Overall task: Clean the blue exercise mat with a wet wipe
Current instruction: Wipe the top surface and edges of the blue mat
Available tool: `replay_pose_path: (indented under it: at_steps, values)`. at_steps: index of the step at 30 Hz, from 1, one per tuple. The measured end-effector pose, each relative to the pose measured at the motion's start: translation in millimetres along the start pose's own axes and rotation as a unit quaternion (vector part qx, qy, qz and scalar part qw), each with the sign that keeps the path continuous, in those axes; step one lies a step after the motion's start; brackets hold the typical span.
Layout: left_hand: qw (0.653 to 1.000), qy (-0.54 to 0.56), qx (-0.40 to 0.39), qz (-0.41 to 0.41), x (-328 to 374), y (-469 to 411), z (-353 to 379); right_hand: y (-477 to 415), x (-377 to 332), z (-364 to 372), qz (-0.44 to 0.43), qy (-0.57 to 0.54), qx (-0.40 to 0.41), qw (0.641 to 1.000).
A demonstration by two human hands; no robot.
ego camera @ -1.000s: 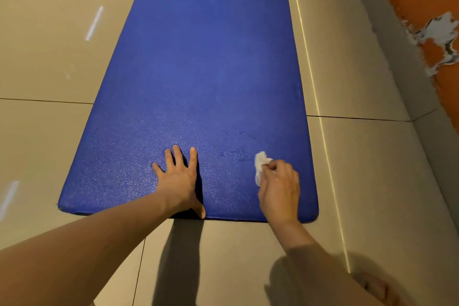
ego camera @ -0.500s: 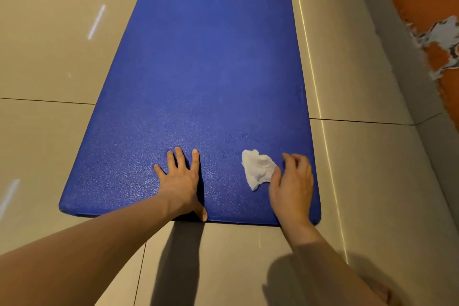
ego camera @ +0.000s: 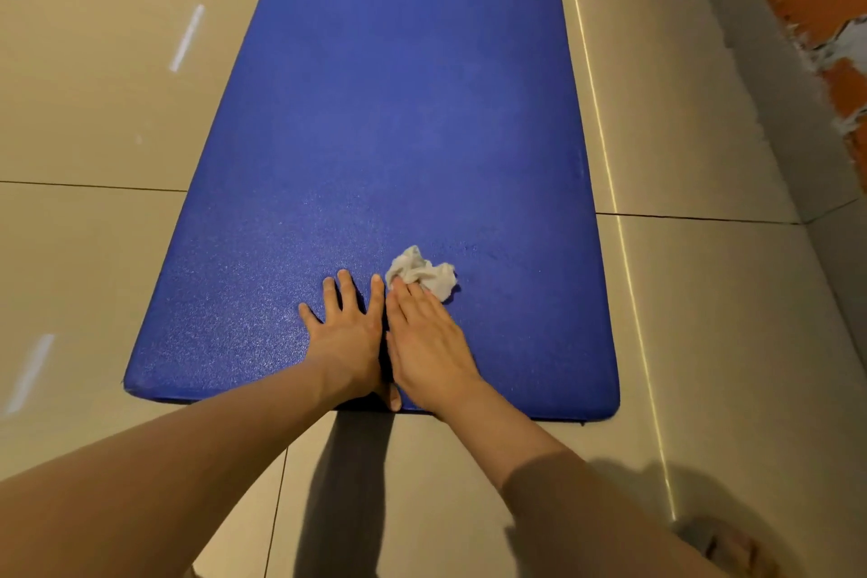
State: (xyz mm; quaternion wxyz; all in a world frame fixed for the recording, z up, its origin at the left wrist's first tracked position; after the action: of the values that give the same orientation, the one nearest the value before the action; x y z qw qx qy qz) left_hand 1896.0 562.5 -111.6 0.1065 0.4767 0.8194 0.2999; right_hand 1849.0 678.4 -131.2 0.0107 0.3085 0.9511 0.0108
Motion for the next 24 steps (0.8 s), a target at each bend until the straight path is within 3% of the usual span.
replay_pose_path:
  at_steps: [2,6,10,16,18,21,24]
  values:
    - [1.0,0.004,-0.015,-0.001,0.6,0.6,-2.1,5.3,21.3,-4.9,0.011,0.012,0.02,1.0]
    - [0.999,0.02,-0.024,0.007,-0.9,0.5,-4.9,41.2,59.9,-14.5,0.111,-0.046,0.026,0.992]
    - [0.999,0.024,-0.022,0.011,-1.0,1.6,-4.8,48.9,68.3,-12.0,0.172,-0.019,0.067,0.983]
    - [1.0,0.014,-0.023,0.004,1.5,2.7,-6.7,20.2,42.7,17.0,0.181,0.014,-0.04,0.983]
    - [1.0,0.011,-0.023,0.001,1.0,1.7,-5.2,7.6,27.0,17.3,0.138,0.006,-0.037,0.99]
    - [1.0,0.015,-0.018,-0.001,-0.1,0.3,-1.7,-8.4,11.2,15.0,0.007,0.018,-0.039,0.999]
    - [1.0,0.014,-0.019,0.002,-0.6,-0.6,-2.0,-8.8,28.1,16.9,-0.009,0.049,-0.041,0.998]
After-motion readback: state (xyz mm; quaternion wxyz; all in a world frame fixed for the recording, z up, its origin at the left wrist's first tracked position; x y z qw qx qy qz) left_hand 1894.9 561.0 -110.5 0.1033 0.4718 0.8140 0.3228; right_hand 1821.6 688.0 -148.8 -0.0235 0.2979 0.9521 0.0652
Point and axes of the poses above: each hand's wrist, its own y-axis away from the middle knuckle, its own z-axis out of the palm, x = y × z, the point moved 1 cm from there along -y, towards the middle knuckle, and after that the axes turned 11 degrees about y, right-handed, at the moved point
